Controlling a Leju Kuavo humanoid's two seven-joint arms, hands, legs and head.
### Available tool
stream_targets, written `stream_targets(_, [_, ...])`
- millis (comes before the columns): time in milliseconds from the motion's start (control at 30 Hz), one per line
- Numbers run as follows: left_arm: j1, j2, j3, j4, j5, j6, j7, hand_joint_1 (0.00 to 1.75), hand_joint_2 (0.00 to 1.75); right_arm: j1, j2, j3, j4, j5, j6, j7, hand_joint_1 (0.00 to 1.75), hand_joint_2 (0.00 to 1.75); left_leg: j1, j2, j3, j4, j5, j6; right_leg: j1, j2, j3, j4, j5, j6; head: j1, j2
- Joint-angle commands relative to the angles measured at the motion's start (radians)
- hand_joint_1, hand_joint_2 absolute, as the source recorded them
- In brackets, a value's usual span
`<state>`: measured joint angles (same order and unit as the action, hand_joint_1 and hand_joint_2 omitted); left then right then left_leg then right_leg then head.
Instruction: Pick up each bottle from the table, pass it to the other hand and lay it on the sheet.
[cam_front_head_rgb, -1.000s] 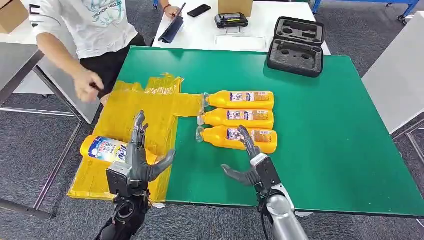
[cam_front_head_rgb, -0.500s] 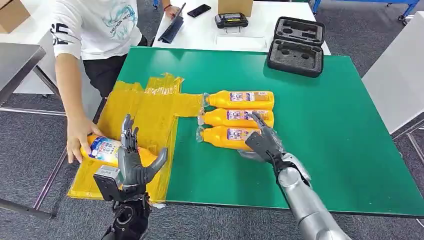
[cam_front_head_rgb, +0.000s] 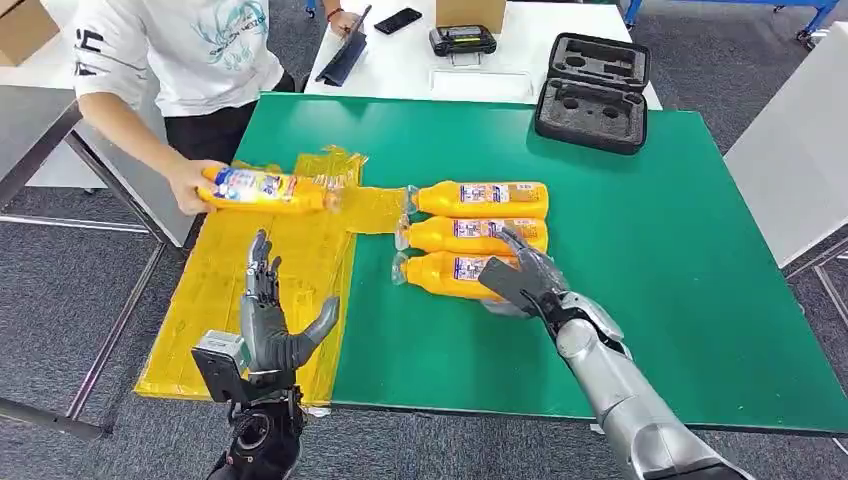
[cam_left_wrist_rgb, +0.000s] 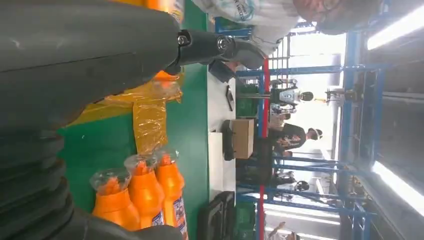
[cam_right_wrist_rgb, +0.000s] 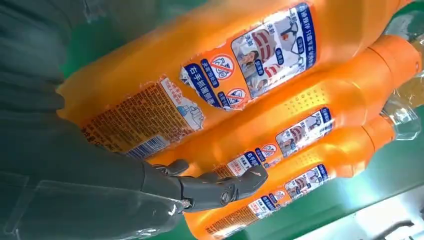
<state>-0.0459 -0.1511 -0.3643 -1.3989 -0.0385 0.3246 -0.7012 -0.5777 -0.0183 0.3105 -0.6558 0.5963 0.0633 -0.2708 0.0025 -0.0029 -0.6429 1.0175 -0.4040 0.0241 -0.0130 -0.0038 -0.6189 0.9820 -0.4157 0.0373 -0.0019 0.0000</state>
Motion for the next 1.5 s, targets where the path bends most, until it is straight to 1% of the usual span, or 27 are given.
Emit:
stream_targets(33, [-0.036, 0.006, -0.004, 0.066, 0.003, 0.005, 0.003, 0.0, 1.75, -0.077, -0.012, 0.055, 0.119, 0.024, 0.001, 0.025, 0.0, 1.75, 0.0, 0.0, 0.004, 0.0, -0.001, -0.001, 0.0, 0.0, 0.004, 0.0, -0.001, -0.001, 0.0, 0.0])
stream_targets(167, [-0.032, 0.002, 0.002, 0.072, -0.001, 0.017, 0.003, 0.0, 1.75, -0.118, 0.009, 0.084, 0.169, 0.053, 0.022, 0.055, 0.0, 1.75, 0.0, 0.001, 0.003, -0.001, -0.001, -0.001, 0.0, 0.001, 0.003, 0.0, -0.001, -0.001, 0.0, 0.0])
stream_targets(200, [-0.029, 0.001, 0.003, 0.072, -0.008, 0.02, 0.003, 0.0, 1.75, -0.138, 0.019, 0.098, 0.204, 0.065, 0.034, 0.062, 0.0, 1.75, 0.0, 0.002, 0.009, -0.001, -0.003, -0.002, 0.001, 0.002, 0.008, 0.0, -0.003, -0.002, 0.0, 0.0])
stream_targets(267, [-0.03, 0.002, 0.005, 0.076, -0.013, 0.02, 0.003, 0.0, 1.75, -0.145, 0.026, 0.111, 0.227, 0.074, 0.045, 0.066, 0.0, 1.75, 0.0, 0.001, 0.003, -0.001, -0.001, -0.001, 0.0, 0.001, 0.002, 0.0, 0.0, -0.001, 0.0, 0.0])
stream_targets(300, [-0.029, 0.004, 0.005, 0.077, -0.013, 0.02, 0.003, 0.0, 1.75, -0.142, 0.027, 0.112, 0.231, 0.075, 0.045, 0.066, 0.0, 1.75, 0.0, 0.002, 0.006, -0.001, -0.002, -0.001, 0.0, 0.002, 0.005, 0.0, -0.002, -0.001, 0.001, 0.0])
stream_targets(367, [-0.027, 0.006, 0.008, 0.077, -0.013, 0.018, 0.003, 0.0, 1.75, -0.135, 0.027, 0.124, 0.236, 0.084, 0.052, 0.064, 0.0, 1.75, 0.0, 0.001, 0.005, -0.001, -0.001, -0.001, 0.0, 0.001, 0.004, -0.001, -0.001, -0.001, 0.0, 0.0])
stream_targets(400, [-0.025, 0.007, 0.009, 0.079, -0.013, 0.018, 0.003, 0.0, 1.75, -0.131, 0.026, 0.129, 0.235, 0.088, 0.05, 0.064, 0.0, 1.75, 0.0, 0.001, 0.007, -0.001, -0.002, -0.001, 0.001, 0.001, 0.007, -0.001, -0.002, -0.002, 0.0, 0.0])
stream_targets(433, [-0.021, 0.004, 0.017, 0.094, -0.01, 0.02, 0.003, 0.0, 1.75, -0.116, 0.026, 0.178, 0.212, 0.138, 0.04, 0.059, 0.0, 1.75, 0.001, 0.001, 0.005, -0.001, -0.002, -0.001, 0.001, 0.001, 0.005, -0.001, -0.001, -0.001, 0.0, 0.0])
stream_targets(500, [-0.003, 0.006, 0.024, 0.079, -0.015, 0.017, 0.003, 0.0, 1.75, -0.083, 0.032, 0.194, 0.17, 0.152, 0.042, 0.081, 0.0, 1.75, 0.001, 0.001, 0.007, -0.002, -0.002, -0.001, 0.001, 0.001, 0.007, -0.002, -0.002, -0.002, 0.0, 0.0])
stream_targets(567, [0.004, 0.003, 0.03, 0.079, -0.02, 0.015, 0.003, 0.0, 1.75, -0.059, 0.021, 0.209, 0.133, 0.16, 0.061, 0.112, 0.0, 1.75, 0.0, 0.001, 0.005, -0.002, -0.001, -0.001, 0.001, 0.001, 0.005, -0.002, -0.001, -0.001, 0.001, 0.0])
stream_targets(600, [0.006, 0.003, 0.031, 0.079, -0.021, 0.014, 0.003, 0.0, 1.75, -0.054, 0.015, 0.21, 0.13, 0.16, 0.063, 0.116, 0.0, 1.75, 0.001, 0.002, 0.009, -0.002, -0.002, -0.002, 0.001, 0.002, 0.008, -0.002, -0.002, -0.002, 0.0, 0.0])
stream_targets(667, [0.009, 0.005, 0.031, 0.08, -0.026, 0.013, 0.003, 0.0, 1.75, -0.038, 0.003, 0.211, 0.118, 0.161, 0.064, 0.121, 0.0, 1.75, 0.001, 0.0, 0.006, -0.002, -0.001, -0.001, 0.001, 0.0, 0.005, -0.002, -0.001, -0.001, 0.0, 0.0])
stream_targets(700, [0.009, 0.004, 0.032, 0.087, -0.024, 0.008, 0.003, 0.0, 1.75, -0.024, -0.009, 0.213, 0.108, 0.163, 0.067, 0.126, 0.0, 1.75, 0.001, 0.0, 0.014, -0.003, -0.003, -0.002, 0.002, -0.001, 0.013, -0.003, -0.004, -0.002, 0.0, 0.0])
stream_targets(733, [0.006, 0.004, 0.031, 0.09, -0.025, 0.007, 0.003, 0.0, 1.75, -0.015, -0.016, 0.214, 0.099, 0.165, 0.066, 0.128, 0.0, 1.75, 0.001, -0.001, 0.008, -0.002, -0.001, -0.001, 0.001, -0.002, 0.008, -0.003, -0.002, -0.001, 0.0, 0.0])
stream_targets(767, [0.003, 0.005, 0.029, 0.096, -0.025, 0.002, 0.003, 0.0, 1.75, 0.0, -0.029, 0.217, 0.077, 0.169, 0.078, 0.137, 0.0, 1.75, 0.001, -0.001, 0.007, -0.002, -0.001, -0.001, 0.001, -0.001, 0.006, -0.002, -0.001, -0.001, 0.001, 0.0])
stream_targets(800, [0.002, 0.005, 0.028, 0.098, -0.024, 0.0, 0.003, 0.0, 1.75, 0.006, -0.037, 0.218, 0.072, 0.171, 0.081, 0.139, 0.0, 1.75, 0.001, -0.002, 0.01, -0.003, -0.001, -0.001, 0.002, -0.002, 0.01, -0.003, -0.002, -0.002, 0.0, 0.0])
stream_targets(867, [-0.005, 0.006, 0.025, 0.106, -0.024, -0.003, 0.003, 0.0, 1.75, 0.022, -0.05, 0.219, 0.043, 0.175, 0.094, 0.145, 0.0, 1.75, 0.001, -0.002, 0.009, -0.002, -0.001, -0.001, 0.001, -0.003, 0.009, -0.003, -0.002, -0.001, 0.0, 0.0])
stream_targets(900, [-0.009, 0.006, 0.022, 0.109, -0.023, -0.006, 0.003, 0.0, 1.75, 0.033, -0.061, 0.222, 0.022, 0.181, 0.101, 0.151, 0.0, 1.75, 0.001, -0.003, 0.011, -0.002, -0.002, -0.001, 0.001, -0.004, 0.012, -0.003, -0.002, -0.002, 0.0, 0.0])
stream_targets(967, [-0.012, 0.005, 0.02, 0.114, -0.023, -0.009, 0.003, 0.0, 1.75, 0.032, -0.072, 0.225, 0.011, 0.185, 0.109, 0.154, 0.0, 1.75, 0.001, -0.003, 0.01, -0.002, -0.001, 0.0, 0.001, -0.003, 0.01, -0.003, -0.002, -0.001, 0.0, 0.0])
stream_targets(1000, [-0.013, 0.005, 0.02, 0.116, -0.023, -0.01, 0.003, 0.0, 1.75, 0.033, -0.075, 0.226, 0.006, 0.187, 0.109, 0.155, 0.0, 1.75, 0.001, -0.003, 0.013, -0.002, -0.002, 0.0, 0.001, -0.004, 0.013, -0.004, -0.002, -0.002, 0.0, 0.0])
stream_targets(1067, [-0.014, 0.006, 0.021, 0.117, -0.023, -0.01, 0.003, 0.0, 1.75, 0.036, -0.081, 0.224, 0.006, 0.187, 0.109, 0.155, 0.0, 1.75, 0.001, -0.002, 0.011, -0.002, -0.001, 0.0, 0.001, -0.003, 0.011, -0.003, -0.002, -0.001, 0.0, 0.0])
stream_targets(1100, [-0.016, 0.007, 0.021, 0.119, -0.023, -0.01, 0.003, 0.0, 1.75, 0.038, -0.087, 0.223, 0.004, 0.187, 0.108, 0.155, 0.0, 1.75, 0.001, -0.003, 0.013, -0.002, -0.002, 0.0, 0.001, -0.003, 0.013, -0.004, -0.002, -0.002, 0.0, 0.0])
stream_targets(1167, [-0.027, 0.008, 0.018, 0.137, -0.013, -0.019, 0.003, 0.0, 1.75, 0.06, -0.105, 0.205, -0.038, 0.172, 0.115, 0.174, 0.0, 1.75, 0.001, -0.003, 0.011, -0.002, -0.001, 0.0, 0.001, -0.004, 0.012, -0.003, -0.002, -0.001, 0.0, 0.0])
stream_targets(1200, [-0.03, 0.009, 0.015, 0.142, -0.012, -0.019, 0.003, 0.0, 1.75, 0.064, -0.112, 0.199, -0.042, 0.168, 0.118, 0.176, 0.0, 1.75, 0.001, -0.005, 0.017, -0.004, -0.002, -0.001, 0.001, -0.006, 0.018, -0.005, -0.003, -0.003, 0.0, 0.0])
stream_targets(1233, [-0.033, 0.01, 0.013, 0.145, -0.011, -0.02, 0.003, 0.0, 1.75, 0.066, -0.118, 0.194, -0.042, 0.164, 0.119, 0.176, 0.0, 1.75, 0.001, -0.005, 0.013, -0.002, -0.001, 0.0, 0.001, -0.005, 0.014, -0.004, -0.002, -0.001, 0.0, 0.0])
stream_targets(1433, [-0.034, 0.011, 0.011, 0.147, -0.01, -0.022, 0.003, 0.0, 1.75, 0.068, -0.12, 0.191, -0.042, 0.161, 0.119, 0.176, 0.0, 1.75, 0.001, -0.004, 0.013, -0.002, -0.001, 0.0, 0.001, -0.004, 0.014, -0.003, -0.002, -0.001, 0.001, 0.0])
stream_targets(1500, [-0.042, 0.016, 0.002, 0.155, -0.003, -0.027, 0.003, 0.0, 1.75, 0.09, -0.14, 0.173, -0.063, 0.133, 0.14, 0.167, 0.0, 1.75, 0.001, -0.005, 0.015, -0.003, -0.002, 0.0, 0.001, -0.005, 0.016, -0.004, -0.002, -0.002, 0.001, 0.0])
